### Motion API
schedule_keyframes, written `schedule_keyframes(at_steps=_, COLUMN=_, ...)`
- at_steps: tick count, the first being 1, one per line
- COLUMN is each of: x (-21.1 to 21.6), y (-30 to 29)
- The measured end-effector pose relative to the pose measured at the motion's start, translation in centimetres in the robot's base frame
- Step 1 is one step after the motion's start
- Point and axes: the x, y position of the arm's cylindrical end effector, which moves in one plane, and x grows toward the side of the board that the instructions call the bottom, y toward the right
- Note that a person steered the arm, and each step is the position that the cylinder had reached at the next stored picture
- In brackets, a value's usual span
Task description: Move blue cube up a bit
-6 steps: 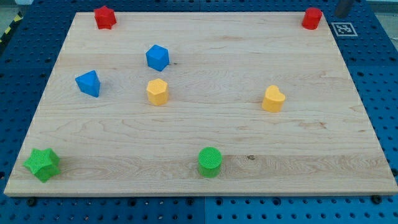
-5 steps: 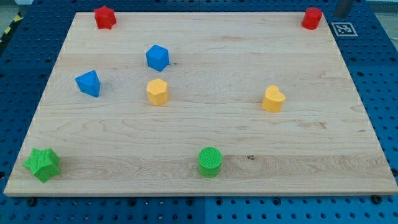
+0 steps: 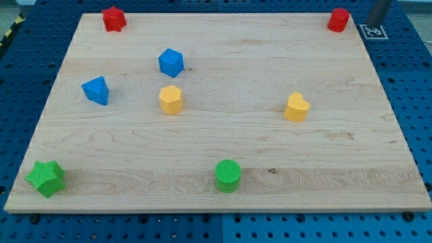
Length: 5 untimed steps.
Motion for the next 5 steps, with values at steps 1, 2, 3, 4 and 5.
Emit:
schedule_keyframes(at_steps=1, x=2.6, y=-1.8)
schedule_keyframes(at_steps=2, x=3.6, y=-7.0)
schedule_keyframes(at_steps=3, x=3.6, y=-7.3)
schedule_keyframes(at_steps=4, x=3.6, y=-7.3)
schedule_keyframes(at_steps=5, x=3.6, y=-7.4)
